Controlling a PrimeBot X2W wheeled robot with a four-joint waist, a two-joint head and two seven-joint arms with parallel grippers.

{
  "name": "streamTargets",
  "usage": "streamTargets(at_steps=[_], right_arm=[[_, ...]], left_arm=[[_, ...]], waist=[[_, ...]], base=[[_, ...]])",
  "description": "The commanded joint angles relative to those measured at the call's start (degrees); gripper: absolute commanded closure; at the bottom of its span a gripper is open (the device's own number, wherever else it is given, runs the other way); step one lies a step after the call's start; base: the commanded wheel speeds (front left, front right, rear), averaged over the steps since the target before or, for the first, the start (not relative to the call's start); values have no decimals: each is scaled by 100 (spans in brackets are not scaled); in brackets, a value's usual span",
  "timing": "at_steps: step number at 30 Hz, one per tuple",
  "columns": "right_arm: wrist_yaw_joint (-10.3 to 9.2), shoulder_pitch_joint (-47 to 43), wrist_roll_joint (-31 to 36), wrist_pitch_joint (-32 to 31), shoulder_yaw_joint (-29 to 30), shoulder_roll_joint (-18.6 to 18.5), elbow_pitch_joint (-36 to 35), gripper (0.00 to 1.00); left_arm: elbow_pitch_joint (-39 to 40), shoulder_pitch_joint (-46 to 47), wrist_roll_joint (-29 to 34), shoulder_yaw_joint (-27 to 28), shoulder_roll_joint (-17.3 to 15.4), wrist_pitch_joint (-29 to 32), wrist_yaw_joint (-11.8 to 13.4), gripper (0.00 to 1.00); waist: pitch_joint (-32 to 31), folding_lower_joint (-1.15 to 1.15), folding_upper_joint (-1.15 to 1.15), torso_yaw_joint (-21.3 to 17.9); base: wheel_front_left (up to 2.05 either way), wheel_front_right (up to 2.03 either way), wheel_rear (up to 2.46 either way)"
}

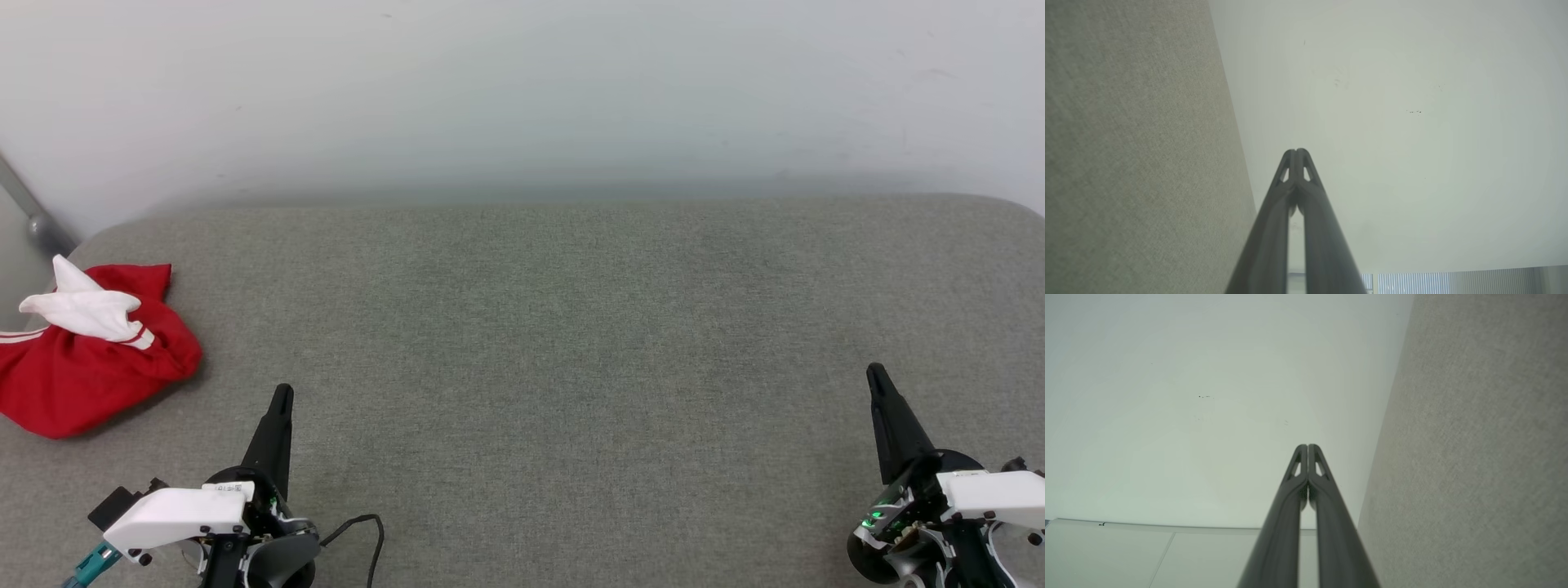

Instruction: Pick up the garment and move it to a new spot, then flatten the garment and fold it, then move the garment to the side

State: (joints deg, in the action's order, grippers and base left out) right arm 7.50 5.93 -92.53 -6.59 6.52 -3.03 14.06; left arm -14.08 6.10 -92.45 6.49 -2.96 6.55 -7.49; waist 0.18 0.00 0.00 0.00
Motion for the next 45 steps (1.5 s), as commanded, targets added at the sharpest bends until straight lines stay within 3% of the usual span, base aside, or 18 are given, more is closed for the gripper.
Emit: streamTargets(at_steps=[1, 44, 45], right_arm=[[-2, 75, 26, -5, -2, 24, 8, 100], [-2, 76, 25, -4, -3, 24, 7, 100], [0, 0, 1, 1, 0, 1, 1, 0]], left_arm=[[-1, 41, 10, 15, 11, 11, -15, 100], [-1, 41, 9, 14, 12, 10, -15, 100], [1, 0, 0, 0, 0, -1, 0, 0]], waist=[[0, 0, 0, 0], [0, 0, 0, 0], [0, 0, 0, 0]], base=[[0, 0, 0], [0, 0, 0], [0, 0, 0]])
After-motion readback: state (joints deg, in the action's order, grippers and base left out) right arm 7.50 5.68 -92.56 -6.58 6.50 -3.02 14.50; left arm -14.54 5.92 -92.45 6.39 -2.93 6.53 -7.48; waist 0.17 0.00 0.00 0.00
